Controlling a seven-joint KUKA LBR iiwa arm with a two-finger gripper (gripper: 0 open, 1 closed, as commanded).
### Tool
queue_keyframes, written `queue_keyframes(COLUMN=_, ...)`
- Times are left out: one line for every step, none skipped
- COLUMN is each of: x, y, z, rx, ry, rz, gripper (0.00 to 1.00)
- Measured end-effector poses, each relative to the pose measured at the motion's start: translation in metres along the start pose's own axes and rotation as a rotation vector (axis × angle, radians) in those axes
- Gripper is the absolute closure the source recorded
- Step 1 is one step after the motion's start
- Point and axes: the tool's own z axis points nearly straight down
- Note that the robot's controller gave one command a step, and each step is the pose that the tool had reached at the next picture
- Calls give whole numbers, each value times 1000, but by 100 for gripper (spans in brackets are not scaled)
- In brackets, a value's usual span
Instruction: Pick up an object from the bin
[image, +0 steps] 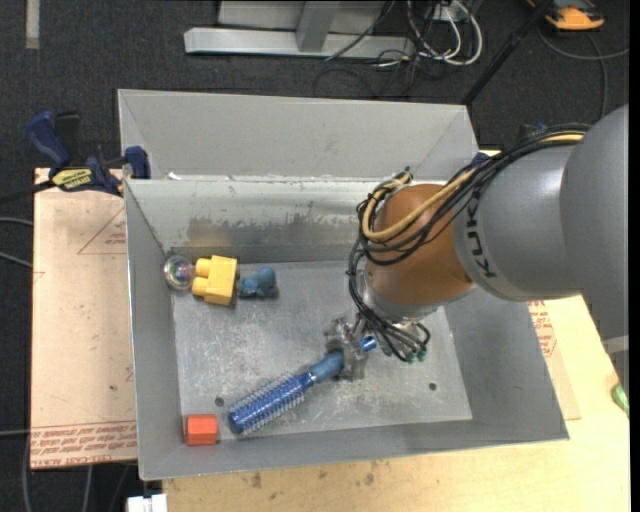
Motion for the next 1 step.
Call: queue_keyframes(x=25, y=-18, z=-136, rx=3, ry=-8, rz=12, gripper=100)
